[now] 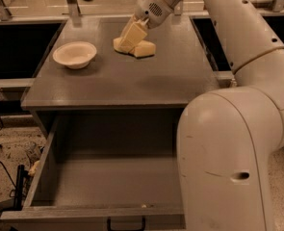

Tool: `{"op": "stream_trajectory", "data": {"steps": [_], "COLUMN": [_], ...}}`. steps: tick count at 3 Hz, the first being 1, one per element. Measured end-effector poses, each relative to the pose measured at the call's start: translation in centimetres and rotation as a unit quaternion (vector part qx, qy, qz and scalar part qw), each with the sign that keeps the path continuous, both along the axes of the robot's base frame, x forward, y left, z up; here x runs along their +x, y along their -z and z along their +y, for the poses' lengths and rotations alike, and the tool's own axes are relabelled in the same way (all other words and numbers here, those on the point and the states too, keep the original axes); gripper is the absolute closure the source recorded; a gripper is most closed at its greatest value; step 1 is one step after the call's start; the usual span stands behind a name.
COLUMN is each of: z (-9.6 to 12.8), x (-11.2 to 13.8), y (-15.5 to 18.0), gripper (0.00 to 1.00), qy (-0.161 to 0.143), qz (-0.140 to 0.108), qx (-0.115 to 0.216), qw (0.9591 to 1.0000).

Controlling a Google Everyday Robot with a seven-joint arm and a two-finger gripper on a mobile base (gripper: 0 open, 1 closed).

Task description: Place sponge into top drawer

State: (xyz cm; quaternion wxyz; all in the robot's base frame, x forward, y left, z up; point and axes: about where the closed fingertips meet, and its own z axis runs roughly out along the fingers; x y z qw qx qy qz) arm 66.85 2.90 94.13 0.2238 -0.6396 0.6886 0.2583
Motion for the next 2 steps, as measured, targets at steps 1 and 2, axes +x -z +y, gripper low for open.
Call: {"op": "stream_trajectory", "data": {"steps": [1,2], "z": [0.51,-0.31], "x": [0.9,0.09], "y": [0.12,-0.23], "gripper": [1.0,1.0], "qy": [0.009,0.013], "qz": [-0.006,-0.013], "qx": [0.013,0.014], "qw": [0.9999,0.9997]}}
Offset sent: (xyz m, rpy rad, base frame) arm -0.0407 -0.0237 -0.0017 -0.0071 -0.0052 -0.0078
